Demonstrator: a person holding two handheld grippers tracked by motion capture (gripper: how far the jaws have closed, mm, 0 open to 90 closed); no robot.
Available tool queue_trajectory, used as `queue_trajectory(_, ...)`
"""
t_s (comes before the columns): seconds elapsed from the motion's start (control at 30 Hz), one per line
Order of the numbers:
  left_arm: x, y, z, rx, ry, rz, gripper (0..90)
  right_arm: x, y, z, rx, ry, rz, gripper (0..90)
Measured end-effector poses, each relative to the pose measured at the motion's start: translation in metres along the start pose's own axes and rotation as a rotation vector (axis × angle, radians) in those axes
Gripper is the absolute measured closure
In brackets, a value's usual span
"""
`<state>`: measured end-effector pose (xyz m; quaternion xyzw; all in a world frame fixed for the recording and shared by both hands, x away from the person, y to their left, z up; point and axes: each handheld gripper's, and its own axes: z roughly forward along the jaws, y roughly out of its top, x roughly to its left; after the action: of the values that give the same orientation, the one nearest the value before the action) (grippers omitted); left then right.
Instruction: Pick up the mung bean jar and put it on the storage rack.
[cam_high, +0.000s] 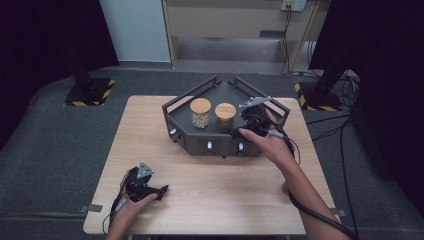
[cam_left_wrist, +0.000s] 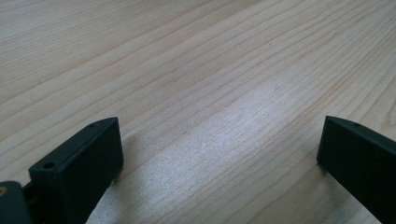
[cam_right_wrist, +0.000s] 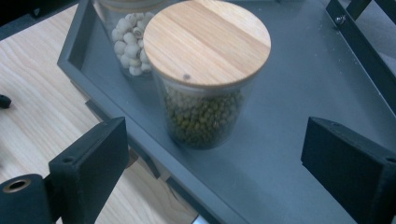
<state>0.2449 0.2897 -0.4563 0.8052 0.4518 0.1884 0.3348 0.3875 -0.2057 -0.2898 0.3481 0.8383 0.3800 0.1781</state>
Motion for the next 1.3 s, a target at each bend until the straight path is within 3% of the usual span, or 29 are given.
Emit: queue_trajectory(1.3, -0.001, 0.000, 0.000, 0.000, 0.003, -0.002, 0.0, -0.003, -0.028, -0.034, 0.014, -0.013, -0.005, 7.9)
